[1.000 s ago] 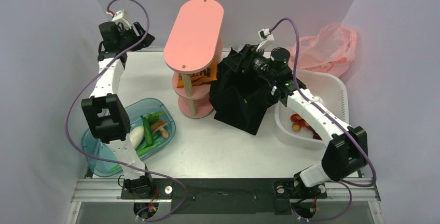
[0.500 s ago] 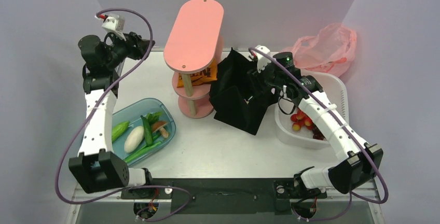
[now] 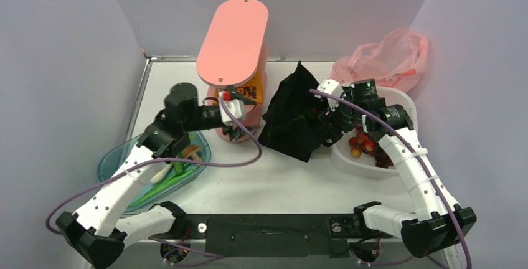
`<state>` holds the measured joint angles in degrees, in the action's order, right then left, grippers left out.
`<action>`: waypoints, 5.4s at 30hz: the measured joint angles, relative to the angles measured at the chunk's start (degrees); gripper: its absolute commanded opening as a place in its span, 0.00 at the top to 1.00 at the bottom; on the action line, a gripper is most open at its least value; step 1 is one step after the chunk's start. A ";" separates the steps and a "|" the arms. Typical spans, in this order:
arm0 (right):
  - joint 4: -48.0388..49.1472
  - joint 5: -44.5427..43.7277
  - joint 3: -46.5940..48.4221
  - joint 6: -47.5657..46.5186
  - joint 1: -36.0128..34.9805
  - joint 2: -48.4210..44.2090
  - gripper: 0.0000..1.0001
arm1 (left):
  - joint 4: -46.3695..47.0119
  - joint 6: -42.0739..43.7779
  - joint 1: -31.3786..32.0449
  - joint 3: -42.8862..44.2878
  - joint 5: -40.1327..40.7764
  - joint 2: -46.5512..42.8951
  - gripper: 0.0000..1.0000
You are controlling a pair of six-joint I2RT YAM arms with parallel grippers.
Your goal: Untie the knot of the grocery bags and take out the mixed food
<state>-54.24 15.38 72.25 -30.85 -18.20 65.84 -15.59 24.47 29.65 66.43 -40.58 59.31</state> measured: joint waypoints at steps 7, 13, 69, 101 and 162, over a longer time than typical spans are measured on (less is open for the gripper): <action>-0.94 5.29 0.02 2.47 1.42 1.36 0.30 | -2.78 11.61 15.67 0.37 8.76 8.98 0.33; -0.96 8.98 0.02 5.31 2.78 1.99 0.30 | -1.42 16.57 20.92 2.73 14.23 17.03 0.31; -11.06 7.96 -0.57 -56.89 -23.69 5.92 0.33 | -12.57 56.81 32.17 -26.08 6.64 -15.41 1.00; 0.94 -16.68 -5.57 -61.75 -33.22 34.82 0.20 | -23.26 60.59 32.89 -25.88 5.38 -18.58 1.00; 26.12 30.36 14.34 26.60 -14.01 14.53 1.00 | -7.21 52.50 32.11 -33.73 20.04 -19.02 1.00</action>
<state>-28.12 45.74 86.59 -4.25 -32.21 80.38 -22.81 76.97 61.76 32.71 -20.53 40.29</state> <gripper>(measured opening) 0.623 0.007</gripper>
